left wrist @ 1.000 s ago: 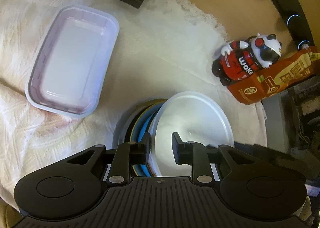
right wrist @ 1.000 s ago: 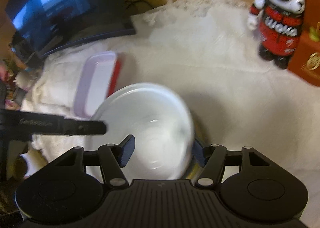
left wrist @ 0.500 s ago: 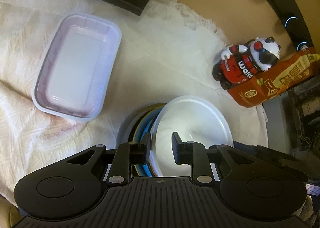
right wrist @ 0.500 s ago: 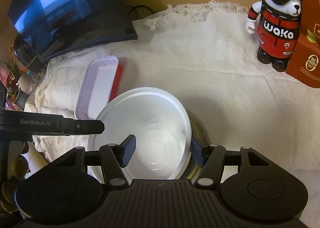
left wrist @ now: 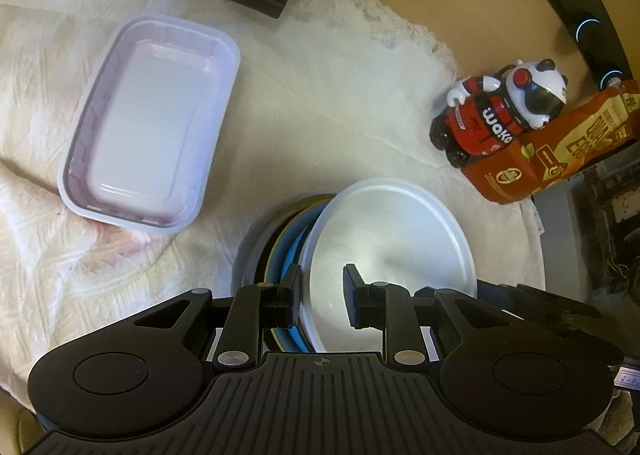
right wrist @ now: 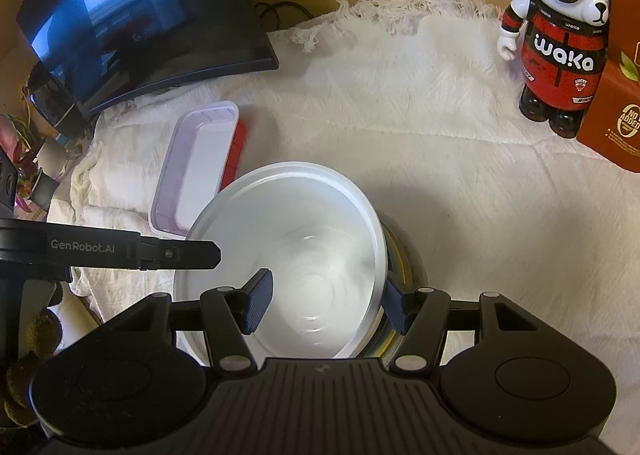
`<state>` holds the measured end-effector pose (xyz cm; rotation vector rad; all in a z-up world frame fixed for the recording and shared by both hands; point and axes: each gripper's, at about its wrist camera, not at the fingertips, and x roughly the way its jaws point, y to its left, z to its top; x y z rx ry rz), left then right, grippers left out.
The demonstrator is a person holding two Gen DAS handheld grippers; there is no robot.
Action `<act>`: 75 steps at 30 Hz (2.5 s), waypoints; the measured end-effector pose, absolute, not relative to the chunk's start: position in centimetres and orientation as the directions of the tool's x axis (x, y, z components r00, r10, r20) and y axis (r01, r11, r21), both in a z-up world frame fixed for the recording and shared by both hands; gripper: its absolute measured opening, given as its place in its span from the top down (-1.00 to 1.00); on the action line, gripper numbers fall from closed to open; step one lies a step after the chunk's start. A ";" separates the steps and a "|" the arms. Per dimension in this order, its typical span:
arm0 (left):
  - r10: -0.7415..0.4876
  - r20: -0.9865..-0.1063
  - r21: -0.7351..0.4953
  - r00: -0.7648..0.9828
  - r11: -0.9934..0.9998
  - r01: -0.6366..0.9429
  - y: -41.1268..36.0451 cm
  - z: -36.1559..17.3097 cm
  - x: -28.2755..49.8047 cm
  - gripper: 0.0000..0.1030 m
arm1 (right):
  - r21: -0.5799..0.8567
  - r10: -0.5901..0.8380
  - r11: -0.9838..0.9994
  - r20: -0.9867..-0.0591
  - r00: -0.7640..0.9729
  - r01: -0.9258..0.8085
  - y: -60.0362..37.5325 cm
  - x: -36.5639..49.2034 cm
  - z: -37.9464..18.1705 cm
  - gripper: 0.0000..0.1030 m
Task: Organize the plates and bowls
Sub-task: 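Lower the bowl stack onto the steel bowl with both tools, then release the bowls and move both tools to the white rectangular tray, then grip the white tray's rim with both tools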
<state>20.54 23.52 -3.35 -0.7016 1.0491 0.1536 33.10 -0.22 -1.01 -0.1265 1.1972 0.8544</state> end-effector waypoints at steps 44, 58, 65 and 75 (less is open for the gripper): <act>0.122 -0.871 -0.198 0.475 0.799 -0.567 37.9 -7.3 19.4 0.51 | 0.146 0.285 0.772 -0.949 0.132 -0.618 22.4 32.2 -4.1 -0.40; 0.091 -0.862 -0.218 0.499 0.822 -0.526 37.3 -7.0 17.2 0.56 | 0.184 0.312 0.723 -0.947 0.077 -0.666 23.6 28.7 -5.5 0.13; 0.096 -0.858 -0.230 0.504 0.806 -0.546 37.4 -5.4 13.7 0.56 | 0.258 0.364 0.689 -0.931 0.016 -0.678 22.5 26.2 -4.8 0.13; 0.141 -0.881 -0.186 0.452 0.774 -0.605 37.9 -5.5 9.5 0.56 | 0.273 0.381 0.615 -0.924 -0.025 -0.740 22.7 21.1 -5.3 0.12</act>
